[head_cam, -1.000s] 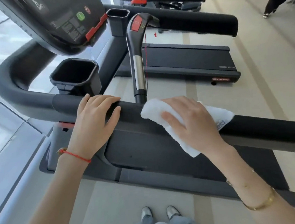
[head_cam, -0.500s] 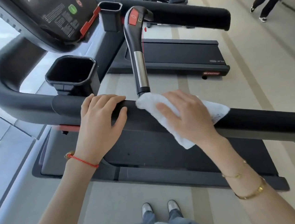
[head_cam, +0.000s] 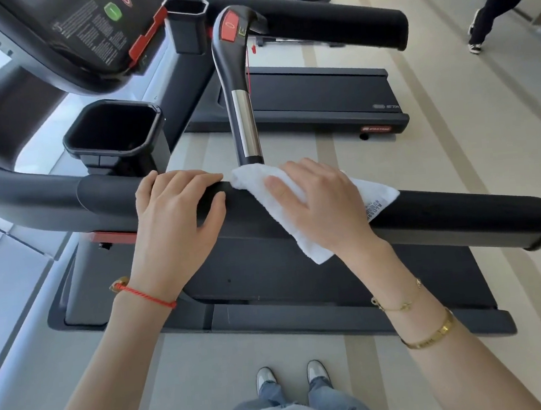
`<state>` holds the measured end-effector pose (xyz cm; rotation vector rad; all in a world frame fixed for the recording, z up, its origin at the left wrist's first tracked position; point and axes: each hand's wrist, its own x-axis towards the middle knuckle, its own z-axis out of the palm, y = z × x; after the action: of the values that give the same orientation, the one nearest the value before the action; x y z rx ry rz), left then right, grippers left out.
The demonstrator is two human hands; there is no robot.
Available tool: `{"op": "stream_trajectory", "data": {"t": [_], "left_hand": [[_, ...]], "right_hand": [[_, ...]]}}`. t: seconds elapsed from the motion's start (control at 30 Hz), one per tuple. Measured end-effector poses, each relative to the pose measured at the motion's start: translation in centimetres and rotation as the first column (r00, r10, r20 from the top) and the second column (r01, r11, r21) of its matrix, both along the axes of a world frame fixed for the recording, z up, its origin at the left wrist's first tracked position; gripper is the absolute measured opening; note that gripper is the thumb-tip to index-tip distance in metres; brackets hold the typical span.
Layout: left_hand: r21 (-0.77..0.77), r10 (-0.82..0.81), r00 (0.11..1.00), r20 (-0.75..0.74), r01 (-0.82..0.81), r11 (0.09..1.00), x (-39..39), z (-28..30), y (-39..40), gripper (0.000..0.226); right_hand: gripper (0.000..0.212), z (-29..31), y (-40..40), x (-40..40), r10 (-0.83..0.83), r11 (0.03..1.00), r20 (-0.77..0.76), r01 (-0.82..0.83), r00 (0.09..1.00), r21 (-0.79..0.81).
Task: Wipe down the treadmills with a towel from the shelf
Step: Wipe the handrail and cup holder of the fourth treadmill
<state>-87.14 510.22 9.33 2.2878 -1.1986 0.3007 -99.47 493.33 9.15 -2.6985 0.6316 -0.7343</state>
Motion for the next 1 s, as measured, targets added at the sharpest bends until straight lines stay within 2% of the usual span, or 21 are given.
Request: {"op": "stream_trajectory", "data": {"t": [0.27, 0.47, 0.67, 1.0], "left_hand": [[-0.013, -0.141, 0.989, -0.048, 0.141, 0.990, -3.5, 0.7, -4.8, 0.022], [-0.016, -0.181, 0.979, -0.097, 0.180, 0.983, -6.6, 0.8, -9.3, 0.022], [-0.036, -0.184, 0.969, -0.164, 0.181, 0.983, -10.4, 0.7, -13.3, 0.021], [0.017, -0.121, 0.977, -0.178, 0.126, 0.992, -16.1, 0.2, -19.1, 0.022]], "right_hand": [[0.045, -0.4, -4.7, -4.7, -0.123, 0.990, -0.060, 0.126, 0.991, 0.057], [0.051, -0.1, -8.6, -7.0, -0.078, 0.979, -0.194, 0.112, 0.978, 0.171], [0.045, 0.4, -13.9, -10.6, 0.022, 0.962, -0.329, 0.070, 0.944, 0.266], [0.053, 0.0, -20.6, -17.7, 0.067, 0.942, -0.372, 0.065, 0.926, 0.330]]}}
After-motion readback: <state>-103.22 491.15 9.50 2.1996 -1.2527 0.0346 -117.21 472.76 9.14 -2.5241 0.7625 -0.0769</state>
